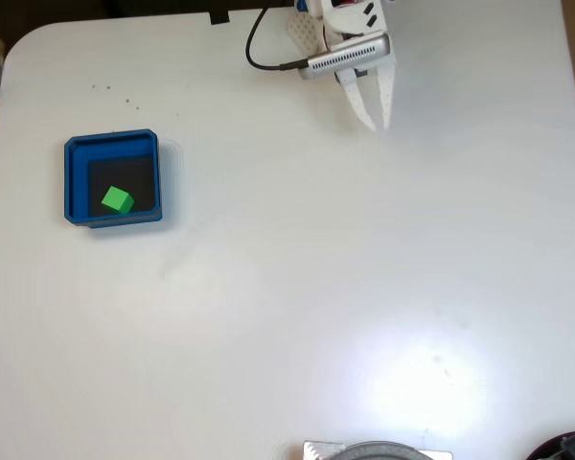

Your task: Pick up green cube and drop it in the blue box

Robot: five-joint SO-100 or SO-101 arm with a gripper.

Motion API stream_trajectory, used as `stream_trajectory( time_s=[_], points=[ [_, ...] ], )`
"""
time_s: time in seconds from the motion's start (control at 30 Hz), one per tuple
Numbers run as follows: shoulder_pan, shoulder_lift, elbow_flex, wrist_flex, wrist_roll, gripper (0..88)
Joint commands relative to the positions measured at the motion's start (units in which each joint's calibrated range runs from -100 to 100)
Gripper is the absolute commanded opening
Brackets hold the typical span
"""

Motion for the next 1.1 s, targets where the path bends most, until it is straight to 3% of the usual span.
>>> stream_trajectory(
  time_s=[0.0,1.07],
  points=[
    [-0.21,-1.00,0.36,-0.90,0.78,1.2],
    [0.01,-1.00,0.27,-0.90,0.54,1.2]
  ],
)
